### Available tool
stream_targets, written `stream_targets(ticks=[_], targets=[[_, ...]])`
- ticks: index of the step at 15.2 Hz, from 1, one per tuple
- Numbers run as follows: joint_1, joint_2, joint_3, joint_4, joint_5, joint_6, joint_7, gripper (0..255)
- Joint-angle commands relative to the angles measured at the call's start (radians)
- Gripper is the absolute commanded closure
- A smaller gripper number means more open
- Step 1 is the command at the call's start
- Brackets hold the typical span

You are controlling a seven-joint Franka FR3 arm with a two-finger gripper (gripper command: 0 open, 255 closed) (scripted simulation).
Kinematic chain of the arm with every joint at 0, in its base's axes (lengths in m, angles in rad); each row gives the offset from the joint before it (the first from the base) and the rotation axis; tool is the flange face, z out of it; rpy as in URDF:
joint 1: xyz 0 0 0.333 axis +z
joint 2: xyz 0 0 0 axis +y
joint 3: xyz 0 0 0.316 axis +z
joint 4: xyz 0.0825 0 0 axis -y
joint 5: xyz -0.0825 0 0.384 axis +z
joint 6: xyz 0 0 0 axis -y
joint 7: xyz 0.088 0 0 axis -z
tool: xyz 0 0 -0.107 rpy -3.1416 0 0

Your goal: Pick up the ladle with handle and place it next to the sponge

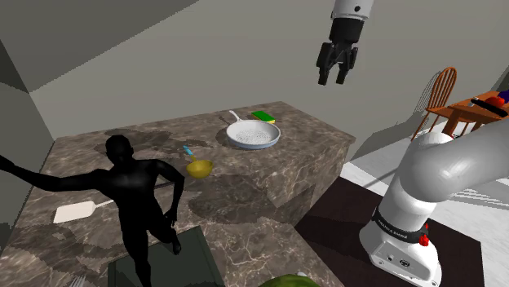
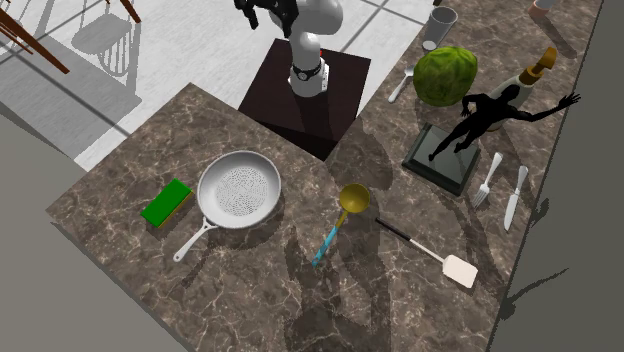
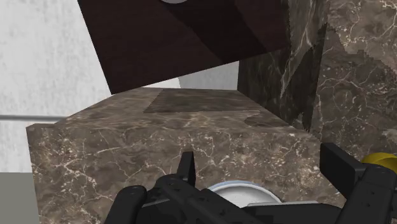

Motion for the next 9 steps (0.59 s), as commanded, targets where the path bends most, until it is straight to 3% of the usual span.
stream_targets(ticks=[1,9], targets=[[0.0,0.0,0.0,0.0,0.0,0.0,0.0,0],[0.027,0.175,0.101,-0.038,0.083,0.214,0.11,0]])
